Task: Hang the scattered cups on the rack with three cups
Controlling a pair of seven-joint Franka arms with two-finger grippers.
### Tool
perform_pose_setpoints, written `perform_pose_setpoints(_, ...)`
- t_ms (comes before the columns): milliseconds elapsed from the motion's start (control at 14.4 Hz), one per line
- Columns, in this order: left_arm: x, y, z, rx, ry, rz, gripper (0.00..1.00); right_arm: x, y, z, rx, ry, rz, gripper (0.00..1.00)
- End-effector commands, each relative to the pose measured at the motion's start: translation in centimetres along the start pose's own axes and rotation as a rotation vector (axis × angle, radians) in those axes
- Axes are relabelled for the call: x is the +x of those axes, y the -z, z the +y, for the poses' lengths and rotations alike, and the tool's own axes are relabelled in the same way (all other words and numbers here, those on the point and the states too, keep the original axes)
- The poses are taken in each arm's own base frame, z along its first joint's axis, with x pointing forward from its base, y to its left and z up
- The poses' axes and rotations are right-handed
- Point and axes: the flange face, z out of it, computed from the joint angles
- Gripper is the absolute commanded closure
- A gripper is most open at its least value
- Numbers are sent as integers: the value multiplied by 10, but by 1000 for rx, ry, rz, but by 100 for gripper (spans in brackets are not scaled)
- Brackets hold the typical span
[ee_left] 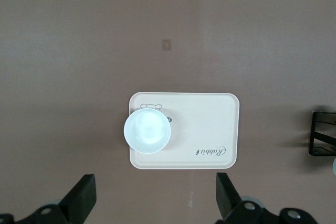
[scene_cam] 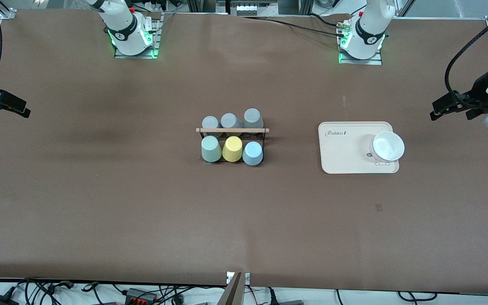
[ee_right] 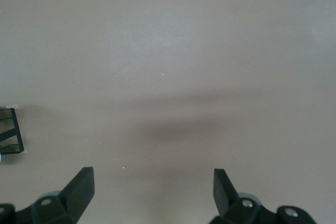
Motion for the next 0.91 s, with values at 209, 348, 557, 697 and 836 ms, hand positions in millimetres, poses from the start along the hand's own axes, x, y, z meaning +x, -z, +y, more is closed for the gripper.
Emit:
perform_pose_setpoints(209,-4,6,2,11,3,11,0,-3,2,-4,-23,31,5,0)
perform_pose_setpoints(348,-4,6,2,11,3,11,0,-2,0,-4,-23,31,8,0)
perform_pose_setpoints(557,-4,6,2,11,3,11,0,-2,0,-3,-21,28,8,0)
perform_pose_setpoints(697,-4,7,2,11,3,13,0,-2,0,-3,-21,22,6,0)
perform_pose_setpoints(836,-3,6,2,11,3,13,0,-3,-1,-3,-12,15,2,0)
